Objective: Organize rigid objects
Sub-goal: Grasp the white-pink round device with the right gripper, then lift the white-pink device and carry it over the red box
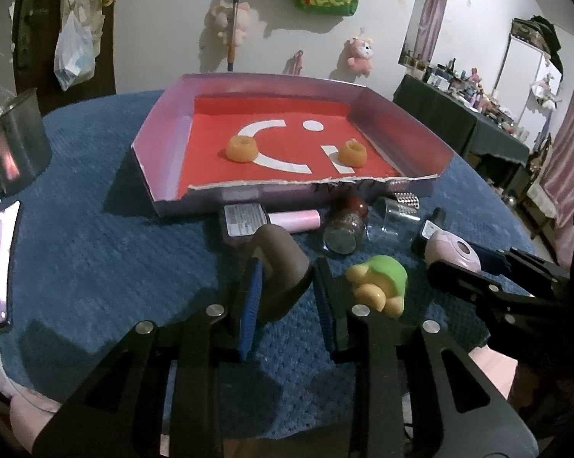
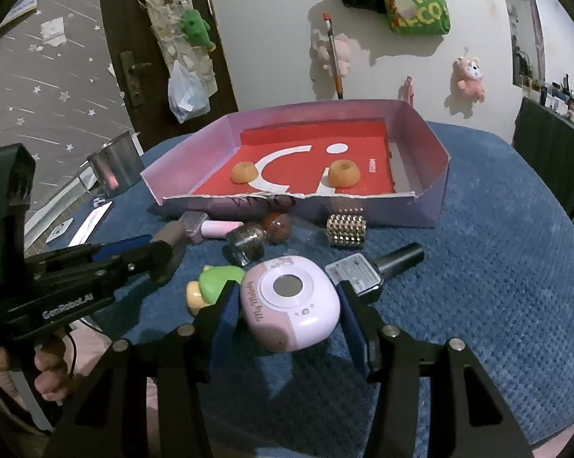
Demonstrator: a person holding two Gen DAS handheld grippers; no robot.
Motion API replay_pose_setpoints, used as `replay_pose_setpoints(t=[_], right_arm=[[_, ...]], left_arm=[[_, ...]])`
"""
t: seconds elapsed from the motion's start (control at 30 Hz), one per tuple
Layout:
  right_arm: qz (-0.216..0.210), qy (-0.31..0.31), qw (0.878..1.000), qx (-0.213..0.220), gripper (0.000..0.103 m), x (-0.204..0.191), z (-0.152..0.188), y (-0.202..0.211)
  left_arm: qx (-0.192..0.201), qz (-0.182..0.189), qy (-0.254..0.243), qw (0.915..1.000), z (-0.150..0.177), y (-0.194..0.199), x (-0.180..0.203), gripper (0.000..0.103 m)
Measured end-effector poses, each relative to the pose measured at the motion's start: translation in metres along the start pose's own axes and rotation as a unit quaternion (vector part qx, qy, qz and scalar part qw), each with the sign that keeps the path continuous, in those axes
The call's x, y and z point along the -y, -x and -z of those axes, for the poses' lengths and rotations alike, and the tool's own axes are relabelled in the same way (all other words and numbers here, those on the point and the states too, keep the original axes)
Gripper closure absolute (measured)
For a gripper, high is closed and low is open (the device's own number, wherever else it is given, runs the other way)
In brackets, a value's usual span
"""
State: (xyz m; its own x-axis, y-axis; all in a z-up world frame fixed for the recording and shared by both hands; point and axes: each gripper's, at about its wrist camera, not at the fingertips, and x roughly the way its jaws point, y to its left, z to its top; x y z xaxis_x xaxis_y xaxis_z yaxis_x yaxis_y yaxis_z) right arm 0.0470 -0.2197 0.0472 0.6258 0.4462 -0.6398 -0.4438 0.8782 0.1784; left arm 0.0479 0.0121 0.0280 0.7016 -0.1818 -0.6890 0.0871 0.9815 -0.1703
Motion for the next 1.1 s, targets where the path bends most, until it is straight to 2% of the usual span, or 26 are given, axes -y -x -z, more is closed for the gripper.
replay_pose_setpoints(t=[0.17, 0.23, 0.3, 0.37, 0.57, 0.6, 0.73, 0.83, 1.1], right_arm=[[0.004, -0.007, 1.0, -0.005, 0.049, 0.005, 0.003, -0.003], [0.003, -0.008, 1.0, -0.008, 0.049, 0.006, 0.004, -0.005], [0.002, -0.009, 1.0, -0.008, 0.049, 0.006, 0.005, -0.006], [0.002, -0.008, 1.0, -0.008, 0.049, 0.006, 0.005, -0.006], [0.004, -0.011, 1.0, -0.013, 0.049, 0.009, 0.008, -0.007], [0.005, -0.011, 1.0, -0.013, 0.049, 0.009, 0.009, -0.006], [0.017, 0.003, 1.0, -0.019, 0.049, 0.007, 0.015, -0.006], [0.009, 0.004, 0.999, -0.033, 0.049, 0.004, 0.02, -0.013], [0.019, 0.015, 0.999, -0.026, 0.049, 0.001, 0.018, -0.017]], left_arm=[[-0.002, 0.009, 0.004, 0.9999, 0.0, -0.006, -0.002, 0.072], [-0.005, 0.013, 0.004, 0.9999, 0.0, -0.009, -0.002, 0.068], [-0.011, 0.018, 0.015, 0.9997, 0.0, -0.017, -0.005, 0.057], [-0.011, 0.021, 0.021, 0.9995, -0.001, -0.02, -0.007, 0.051], [-0.021, 0.012, 0.005, 0.9997, -0.003, -0.031, -0.004, 0.043], [-0.029, 0.015, 0.007, 0.9994, -0.001, -0.034, -0.006, 0.043], [-0.021, 0.0, -0.01, 0.9997, 0.001, -0.036, 0.001, 0.042], [-0.019, -0.01, -0.024, 0.9995, -0.001, -0.039, 0.006, 0.042], [-0.018, -0.003, -0.024, 0.9995, -0.002, -0.037, 0.004, 0.044]])
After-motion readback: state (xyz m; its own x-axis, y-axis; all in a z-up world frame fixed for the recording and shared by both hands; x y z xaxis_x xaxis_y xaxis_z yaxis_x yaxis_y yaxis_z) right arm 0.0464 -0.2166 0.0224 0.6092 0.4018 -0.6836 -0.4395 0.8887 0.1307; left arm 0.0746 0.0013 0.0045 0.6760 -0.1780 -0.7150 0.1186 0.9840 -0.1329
